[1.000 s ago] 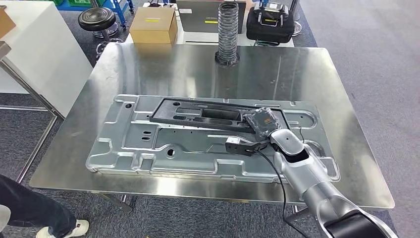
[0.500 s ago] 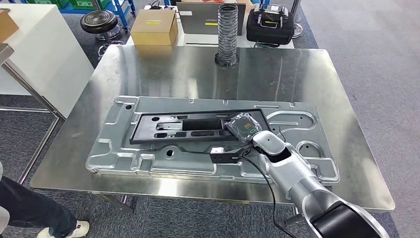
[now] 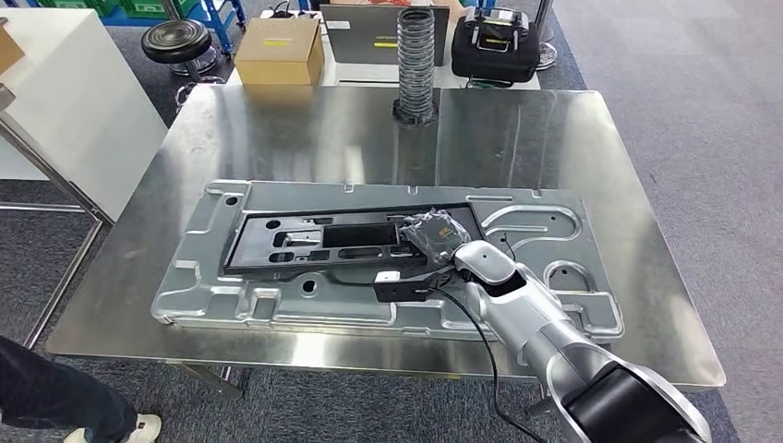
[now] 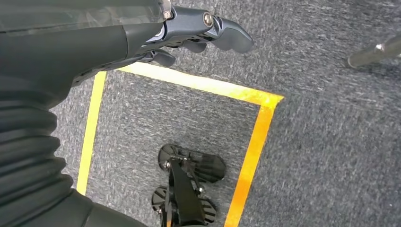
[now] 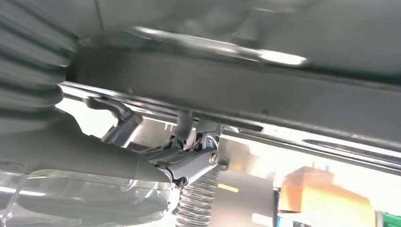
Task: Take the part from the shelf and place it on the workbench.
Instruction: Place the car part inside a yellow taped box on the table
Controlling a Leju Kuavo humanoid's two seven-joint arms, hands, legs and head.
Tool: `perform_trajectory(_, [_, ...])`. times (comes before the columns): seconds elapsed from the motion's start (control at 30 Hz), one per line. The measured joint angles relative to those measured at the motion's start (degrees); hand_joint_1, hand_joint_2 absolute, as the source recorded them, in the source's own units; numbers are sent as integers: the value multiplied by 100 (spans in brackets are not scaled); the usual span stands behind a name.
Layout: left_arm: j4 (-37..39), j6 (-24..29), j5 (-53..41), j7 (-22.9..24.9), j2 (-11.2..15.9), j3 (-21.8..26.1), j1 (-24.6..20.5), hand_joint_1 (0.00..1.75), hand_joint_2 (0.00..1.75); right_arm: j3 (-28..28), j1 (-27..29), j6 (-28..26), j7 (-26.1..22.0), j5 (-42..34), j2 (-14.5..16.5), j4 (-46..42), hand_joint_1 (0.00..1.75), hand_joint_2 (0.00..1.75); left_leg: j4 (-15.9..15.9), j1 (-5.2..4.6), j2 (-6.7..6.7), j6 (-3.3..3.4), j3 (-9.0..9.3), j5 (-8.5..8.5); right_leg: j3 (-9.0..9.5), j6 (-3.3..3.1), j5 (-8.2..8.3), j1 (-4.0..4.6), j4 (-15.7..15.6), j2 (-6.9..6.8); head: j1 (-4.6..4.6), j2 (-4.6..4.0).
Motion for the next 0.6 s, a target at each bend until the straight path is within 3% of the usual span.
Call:
perform_trajectory(0.1, [0, 3, -2, 5, -3, 28, 8, 0, 0, 3, -6, 46, -32, -176, -1, -57, 0, 0, -69, 29, 7, 84, 27, 54, -39, 97, -75, -1, 95, -3, 7, 0])
perform_trajectory(0.13, [0, 1, -3, 5, -4, 35, 4, 0, 0, 4, -9, 62, -42, -227, -3, -80, 0, 0, -99, 42, 15, 115, 38, 74, -128, 123, -199, 0, 293, -8, 14, 1])
perform_trajectory(0.23, [0, -27, -4, -3, -8, 54, -2, 0, 0, -25, 44, 119, -184, -625, -24, -176, 0, 0, -110, 42, 29, 157, 29, 84, -659, 161, -707, -14, 1382, -17, 27, 1])
perform_trajectory(0.27, [0, -39, -4, -8, -9, 66, 2, 0, 0, -55, 99, 151, -266, -851, -40, -249, 0, 0, -104, 41, 30, 157, 26, 81, -787, 167, -764, -19, 1626, -18, 27, 1])
perform_trajectory(0.3, [0, -52, -4, -12, -10, 83, 6, 0, 0, -96, 172, 189, -345, -1108, -61, -372, 0, 0, -93, 41, 31, 154, 26, 74, -809, 169, -700, -26, 1645, -18, 27, 1])
perform_trajectory(0.33, [0, -64, -5, -15, -15, 102, 7, 0, 0, -145, 258, 231, -412, -1376, -82, -549, 0, 0, -77, 42, 31, 145, 27, 62, -720, 168, -536, -35, 1438, -20, 27, 0])
perform_trajectory(0.4, [0, -80, -5, -14, -26, 138, 1, 0, 0, -271, 450, 282, -498, -1936, -135, -1018, 0, 0, -22, 32, 26, 112, 21, 21, -343, 147, -149, -42, 631, -30, 27, 0])
perform_trajectory(0.43, [0, -83, -5, -14, -31, 155, -1, 0, 0, -355, 564, 279, -527, -2213, -163, -1305, 0, 0, 8, 22, 18, 89, 11, 0, -197, 125, -37, -41, 312, -34, 24, 0])
perform_trajectory(0.47, [0, -83, -4, -14, -32, 174, 0, 0, 0, -448, 694, 248, -556, -2471, -196, -1592, 0, 0, 28, 12, 11, 64, 1, -16, -118, 99, 0, -32, 132, -37, 21, 0])
perform_trajectory(0.6, [0, -80, -7, -55, -45, 261, 36, 0, 0, -854, 1366, -4, -688, -3186, -344, -2767, 0, 0, 83, 31, -7, -55, -13, -93, -72, -33, 5, -22, 34, -55, 19, 1])
